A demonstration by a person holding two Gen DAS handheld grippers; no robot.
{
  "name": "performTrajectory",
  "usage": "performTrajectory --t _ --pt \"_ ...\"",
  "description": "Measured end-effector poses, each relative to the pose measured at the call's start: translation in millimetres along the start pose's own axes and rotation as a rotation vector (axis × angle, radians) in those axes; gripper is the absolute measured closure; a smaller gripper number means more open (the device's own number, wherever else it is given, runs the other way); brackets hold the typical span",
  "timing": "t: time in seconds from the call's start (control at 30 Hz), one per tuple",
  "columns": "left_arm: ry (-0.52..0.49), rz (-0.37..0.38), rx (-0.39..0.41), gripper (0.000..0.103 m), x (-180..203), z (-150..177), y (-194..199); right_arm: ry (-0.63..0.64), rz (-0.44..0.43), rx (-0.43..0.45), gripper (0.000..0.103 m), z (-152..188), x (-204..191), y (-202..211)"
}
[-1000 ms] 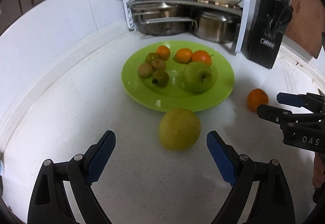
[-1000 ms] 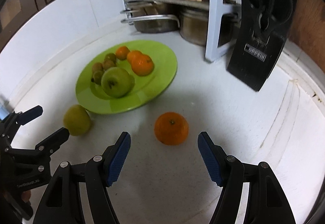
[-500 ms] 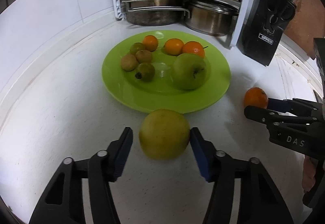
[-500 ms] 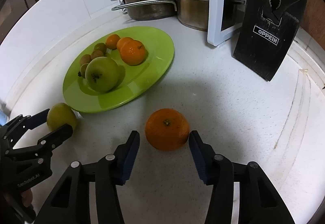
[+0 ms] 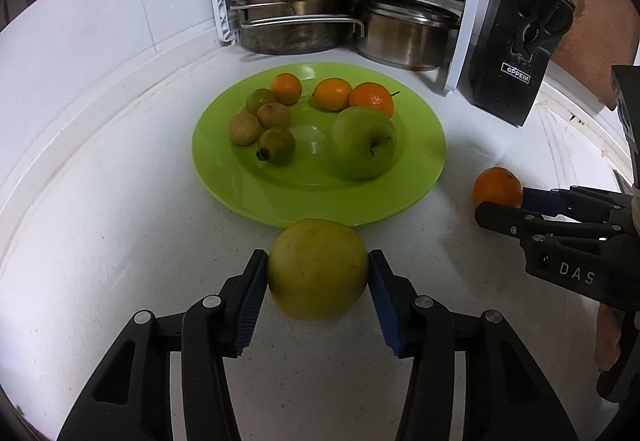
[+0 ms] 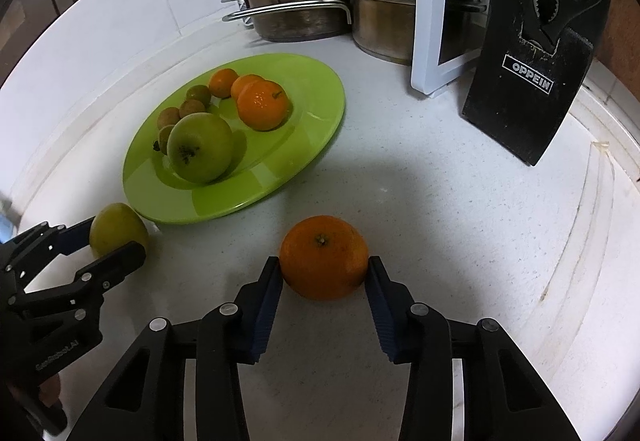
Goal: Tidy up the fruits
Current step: 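Grasp the large yellow pear with the left tool while the right tool grasps the orange, then carry yellow pear and orange onto the green plate and open both tools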
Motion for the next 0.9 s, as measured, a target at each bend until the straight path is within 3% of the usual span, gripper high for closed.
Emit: performTrajectory --t 0.37,0.9 --pt "0.015 0.022 0.048 0.053 2.7 -5.2 24.9 0.014 -0.025 0.059 0.06 -5.7 -10.4 27.4" --pt "0.004 0.048 0.203 0.053 4.1 -43.6 81.0 0.063 -0.086 0.204 0.06 -39.4 -34.3 81.2"
Point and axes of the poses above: each gripper's, at about its wrist camera, not at the fingertips, and y roughly against the way its jaws point, x to its right, z to its underside, the point moved 5 cm from there along -y, roughly the way its jaws point, and after that the axes turned 4 degrees about y, right-handed, at the moved point
